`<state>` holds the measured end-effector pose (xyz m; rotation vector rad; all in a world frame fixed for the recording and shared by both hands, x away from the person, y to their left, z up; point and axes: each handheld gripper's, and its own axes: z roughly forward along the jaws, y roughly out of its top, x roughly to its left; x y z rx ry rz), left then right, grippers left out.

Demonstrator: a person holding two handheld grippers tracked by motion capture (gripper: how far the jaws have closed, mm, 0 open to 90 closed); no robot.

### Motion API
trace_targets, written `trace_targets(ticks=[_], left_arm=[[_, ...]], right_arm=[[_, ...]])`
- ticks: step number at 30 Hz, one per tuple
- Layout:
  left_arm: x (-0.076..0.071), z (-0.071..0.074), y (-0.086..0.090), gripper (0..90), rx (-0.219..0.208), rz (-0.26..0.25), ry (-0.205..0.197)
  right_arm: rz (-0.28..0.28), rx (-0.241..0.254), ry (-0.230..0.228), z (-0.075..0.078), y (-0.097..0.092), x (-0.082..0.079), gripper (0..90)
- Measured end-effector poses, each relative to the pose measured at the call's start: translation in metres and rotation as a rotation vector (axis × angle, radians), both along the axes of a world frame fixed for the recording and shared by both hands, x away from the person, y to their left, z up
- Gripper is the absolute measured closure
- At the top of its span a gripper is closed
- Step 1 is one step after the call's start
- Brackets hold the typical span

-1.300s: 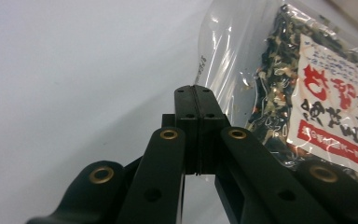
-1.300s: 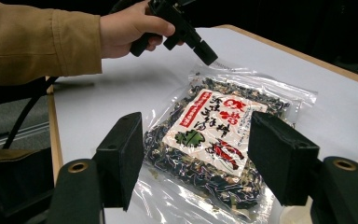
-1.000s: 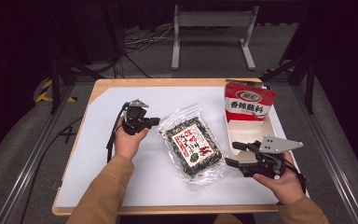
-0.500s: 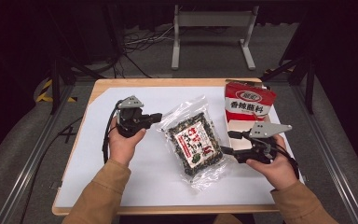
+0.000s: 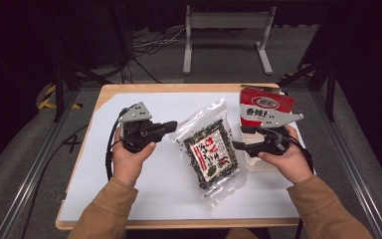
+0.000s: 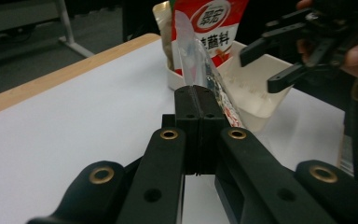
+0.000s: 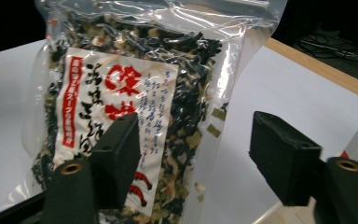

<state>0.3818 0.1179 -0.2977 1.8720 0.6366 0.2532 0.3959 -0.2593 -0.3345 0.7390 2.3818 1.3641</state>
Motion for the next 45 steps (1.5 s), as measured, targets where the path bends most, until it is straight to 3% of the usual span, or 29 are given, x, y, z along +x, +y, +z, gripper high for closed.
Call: trace_targets(ticks=[7, 14, 17, 23, 25, 30, 35, 40, 45], left_arm=[[-0.018, 0.012, -0.006, 90.0, 0.003, -0.026, -0.054], [-0.035, 0.025, -0.016, 90.0, 0.052, -0.057, -0.134], [-0.037, 0.026, -0.017, 90.0, 0.046, -0.064, -0.131], [-0.040, 0.028, -0.017, 90.0, 0.032, -0.077, -0.130], [-0.039, 0.028, -0.017, 90.0, 0.026, -0.079, -0.127], [-0.037, 0.032, -0.015, 90.0, 0.011, -0.081, -0.124], [-0.035, 0.032, -0.011, 90.0, -0.004, -0.078, -0.123], [-0.036, 0.032, -0.006, 90.0, -0.023, -0.080, -0.123], [-0.035, 0.035, -0.001, 90.0, -0.044, -0.077, -0.124]], right_arm=[[0.053, 0.025, 0.018, 0.003, 0.005, 0.014, 22.6], [0.128, 0.084, 0.024, 0.007, 0.007, 0.021, 18.5], [0.137, 0.082, 0.037, 0.006, 0.007, 0.023, 18.5], [0.232, 0.057, 0.078, 0.000, 0.016, 0.027, 19.4], [0.239, 0.055, 0.081, 0.000, 0.017, 0.028, 19.4], [0.293, 0.087, 0.089, -0.001, 0.020, 0.031, 27.6], [0.295, 0.093, 0.060, 0.000, 0.021, 0.026, 37.1], [0.329, 0.066, 0.034, 0.002, 0.022, 0.019, 44.3], [0.358, 0.071, 0.076, 0.008, 0.020, 0.014, 57.4]])
